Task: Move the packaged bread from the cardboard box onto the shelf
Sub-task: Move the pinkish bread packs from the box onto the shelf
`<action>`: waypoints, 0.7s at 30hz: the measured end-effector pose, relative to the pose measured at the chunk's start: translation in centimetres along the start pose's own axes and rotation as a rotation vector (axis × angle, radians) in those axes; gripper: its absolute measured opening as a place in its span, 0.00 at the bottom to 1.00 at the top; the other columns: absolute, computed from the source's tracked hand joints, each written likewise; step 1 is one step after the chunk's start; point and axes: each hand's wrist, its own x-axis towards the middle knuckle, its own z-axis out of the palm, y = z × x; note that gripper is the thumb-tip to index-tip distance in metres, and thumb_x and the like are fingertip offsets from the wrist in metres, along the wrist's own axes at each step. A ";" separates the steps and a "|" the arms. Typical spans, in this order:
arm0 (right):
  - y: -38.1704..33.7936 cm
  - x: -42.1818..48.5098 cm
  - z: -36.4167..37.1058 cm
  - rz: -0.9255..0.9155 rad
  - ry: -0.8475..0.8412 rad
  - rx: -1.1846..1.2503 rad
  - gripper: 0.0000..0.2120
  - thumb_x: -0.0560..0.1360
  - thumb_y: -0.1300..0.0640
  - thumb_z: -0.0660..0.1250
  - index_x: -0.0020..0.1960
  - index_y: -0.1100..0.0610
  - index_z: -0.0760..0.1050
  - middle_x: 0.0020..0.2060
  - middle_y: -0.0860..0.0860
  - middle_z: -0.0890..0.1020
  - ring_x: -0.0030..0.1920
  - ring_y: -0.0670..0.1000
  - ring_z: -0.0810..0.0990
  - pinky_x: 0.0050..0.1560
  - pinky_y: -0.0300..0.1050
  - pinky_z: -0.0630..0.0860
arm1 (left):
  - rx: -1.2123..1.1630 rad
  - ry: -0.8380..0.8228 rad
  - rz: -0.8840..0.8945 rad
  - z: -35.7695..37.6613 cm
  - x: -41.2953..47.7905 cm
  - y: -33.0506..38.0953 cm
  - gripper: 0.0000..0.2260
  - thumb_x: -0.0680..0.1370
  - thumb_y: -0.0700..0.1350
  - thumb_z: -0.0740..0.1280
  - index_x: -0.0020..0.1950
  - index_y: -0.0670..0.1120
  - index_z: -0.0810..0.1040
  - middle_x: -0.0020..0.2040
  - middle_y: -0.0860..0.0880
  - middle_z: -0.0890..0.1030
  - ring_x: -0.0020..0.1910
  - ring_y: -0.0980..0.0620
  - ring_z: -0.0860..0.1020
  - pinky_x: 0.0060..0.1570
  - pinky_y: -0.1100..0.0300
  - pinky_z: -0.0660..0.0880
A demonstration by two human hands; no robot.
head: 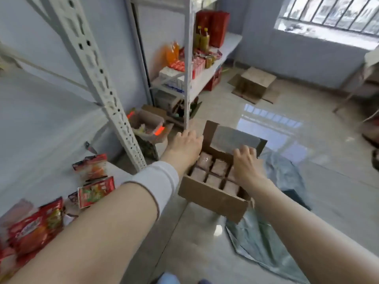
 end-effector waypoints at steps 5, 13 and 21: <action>9.6 2.0 6.0 0.175 -0.157 0.017 0.20 0.75 0.62 0.61 0.67 0.58 0.63 0.64 0.58 0.68 0.65 0.60 0.66 0.58 0.55 0.70 | -0.037 -0.199 0.074 5.9 7.1 6.4 0.20 0.76 0.47 0.65 0.65 0.42 0.65 0.63 0.39 0.70 0.63 0.40 0.69 0.61 0.49 0.66; 12.7 11.6 17.8 0.291 -0.391 0.177 0.20 0.77 0.59 0.60 0.67 0.57 0.61 0.62 0.56 0.67 0.63 0.57 0.66 0.55 0.50 0.72 | -0.175 -0.430 0.093 18.9 20.0 9.1 0.19 0.77 0.46 0.63 0.66 0.43 0.64 0.64 0.41 0.71 0.63 0.42 0.70 0.60 0.50 0.68; 11.8 20.6 34.8 0.592 -0.693 0.523 0.28 0.77 0.51 0.63 0.70 0.64 0.58 0.64 0.59 0.68 0.66 0.57 0.66 0.66 0.46 0.63 | -0.378 -0.763 -0.172 38.1 27.6 10.7 0.24 0.77 0.45 0.63 0.70 0.42 0.59 0.67 0.40 0.67 0.65 0.41 0.68 0.61 0.49 0.68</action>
